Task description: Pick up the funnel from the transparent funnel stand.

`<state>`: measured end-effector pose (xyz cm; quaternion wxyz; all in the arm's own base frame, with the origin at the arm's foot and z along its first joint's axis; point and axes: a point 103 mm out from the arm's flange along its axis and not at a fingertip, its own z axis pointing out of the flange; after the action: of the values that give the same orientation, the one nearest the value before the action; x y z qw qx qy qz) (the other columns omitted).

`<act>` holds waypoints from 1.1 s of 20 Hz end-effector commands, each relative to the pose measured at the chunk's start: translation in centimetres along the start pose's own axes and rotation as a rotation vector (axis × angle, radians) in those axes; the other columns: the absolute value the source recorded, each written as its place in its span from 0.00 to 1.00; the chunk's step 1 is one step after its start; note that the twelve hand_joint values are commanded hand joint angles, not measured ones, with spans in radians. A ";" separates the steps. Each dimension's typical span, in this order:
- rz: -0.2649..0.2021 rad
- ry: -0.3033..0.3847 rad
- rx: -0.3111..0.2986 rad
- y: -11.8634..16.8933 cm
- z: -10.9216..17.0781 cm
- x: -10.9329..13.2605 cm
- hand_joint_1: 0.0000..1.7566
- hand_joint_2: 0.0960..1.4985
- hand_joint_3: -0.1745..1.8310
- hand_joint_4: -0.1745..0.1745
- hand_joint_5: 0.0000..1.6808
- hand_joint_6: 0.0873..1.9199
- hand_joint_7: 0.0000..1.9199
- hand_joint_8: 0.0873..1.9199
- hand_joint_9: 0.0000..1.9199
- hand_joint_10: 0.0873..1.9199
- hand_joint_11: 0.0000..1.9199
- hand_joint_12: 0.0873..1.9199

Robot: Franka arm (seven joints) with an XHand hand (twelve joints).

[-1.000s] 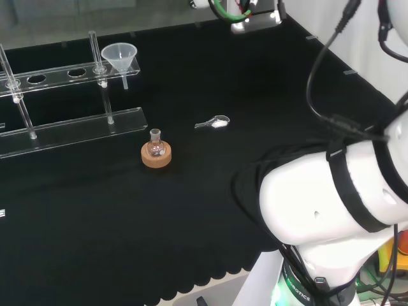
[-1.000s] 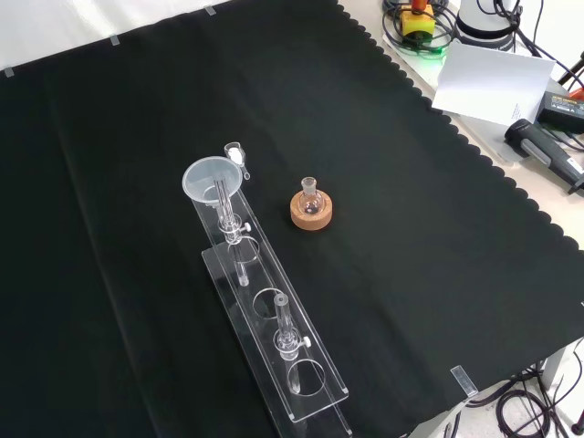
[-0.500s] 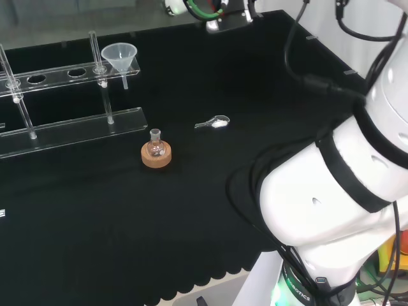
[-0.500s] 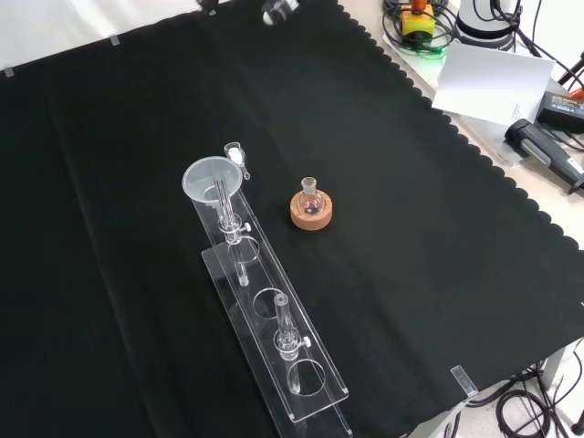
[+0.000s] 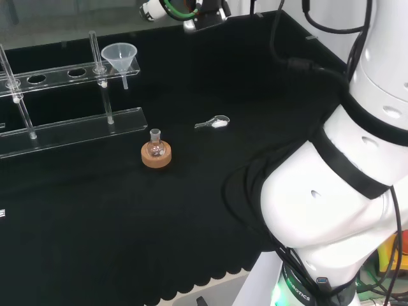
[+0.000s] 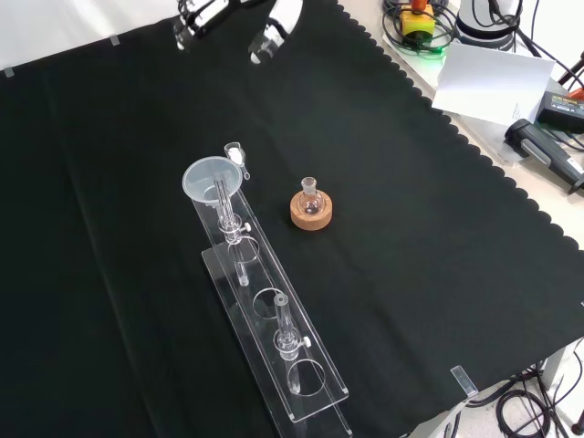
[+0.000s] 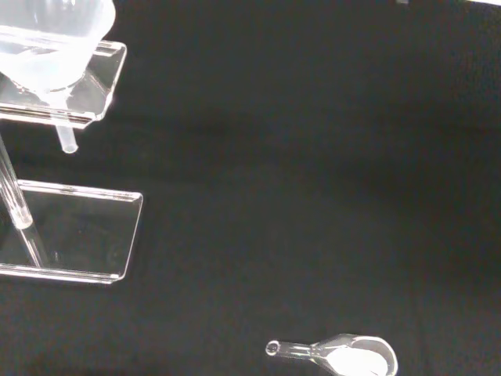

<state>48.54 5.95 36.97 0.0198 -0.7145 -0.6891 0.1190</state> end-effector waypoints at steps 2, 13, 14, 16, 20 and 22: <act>-0.028 -0.012 0.034 2.2 0.6 1.6 0.09 0.67 0.22 0.52 0.10 0.00 0.06 0.28 0.14 0.31 0.04 0.71; -0.119 0.004 0.086 4.3 1.0 3.6 0.19 0.55 0.18 0.50 0.11 0.00 0.07 0.32 0.21 0.34 0.15 0.72; -0.128 0.006 0.095 4.5 1.1 3.9 0.19 0.54 0.18 0.50 0.11 0.00 0.07 0.32 0.22 0.34 0.16 0.72; -0.147 0.015 0.110 4.6 1.1 4.4 0.19 0.53 0.18 0.50 0.11 0.00 0.07 0.33 0.22 0.34 0.16 0.72; -0.186 0.043 0.140 4.9 1.1 5.4 0.21 0.51 0.17 0.49 0.09 0.00 0.06 0.33 0.20 0.35 0.19 0.73; -0.202 0.030 0.152 4.9 1.2 6.3 0.22 0.49 0.16 0.48 0.08 0.00 0.03 0.33 0.15 0.39 0.20 0.74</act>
<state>53.32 10.04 34.47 0.0764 -0.6598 -0.7331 0.1462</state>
